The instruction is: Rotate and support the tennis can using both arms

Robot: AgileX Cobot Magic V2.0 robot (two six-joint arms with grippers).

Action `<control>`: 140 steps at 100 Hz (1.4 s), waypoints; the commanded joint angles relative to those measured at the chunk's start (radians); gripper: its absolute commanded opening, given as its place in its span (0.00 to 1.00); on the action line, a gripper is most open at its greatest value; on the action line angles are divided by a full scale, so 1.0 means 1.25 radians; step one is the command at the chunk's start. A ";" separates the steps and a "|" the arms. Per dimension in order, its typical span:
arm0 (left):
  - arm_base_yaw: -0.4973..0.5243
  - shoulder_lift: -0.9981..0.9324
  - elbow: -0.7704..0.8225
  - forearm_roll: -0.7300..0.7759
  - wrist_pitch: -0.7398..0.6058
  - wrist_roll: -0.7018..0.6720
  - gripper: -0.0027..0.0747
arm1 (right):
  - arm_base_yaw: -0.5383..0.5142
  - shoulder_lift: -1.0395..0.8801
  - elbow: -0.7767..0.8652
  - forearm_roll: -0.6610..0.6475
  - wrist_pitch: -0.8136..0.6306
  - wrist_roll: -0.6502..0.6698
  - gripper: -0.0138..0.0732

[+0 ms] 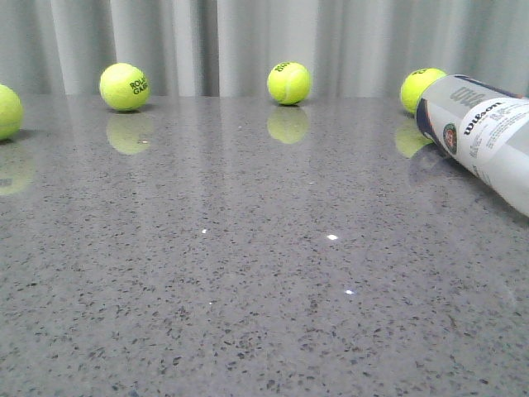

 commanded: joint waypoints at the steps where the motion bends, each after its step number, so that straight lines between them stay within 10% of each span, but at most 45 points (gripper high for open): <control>1: 0.003 -0.032 0.039 0.000 -0.054 -0.005 0.01 | 0.000 0.043 -0.061 0.019 0.000 -0.001 0.72; 9: 0.003 -0.032 0.039 0.000 -0.054 -0.005 0.01 | 0.000 0.083 -0.098 0.053 0.036 -0.001 0.93; 108: 0.003 -0.032 0.039 0.000 -0.054 -0.005 0.01 | 0.089 0.619 -0.418 0.216 0.311 -0.033 0.84; 130: 0.003 -0.032 0.039 0.000 -0.054 -0.005 0.01 | 0.089 0.621 -0.418 0.216 0.314 -0.039 0.39; 140: 0.003 -0.032 0.039 0.000 -0.054 -0.005 0.01 | 0.098 0.621 -0.427 0.216 0.331 -0.073 0.36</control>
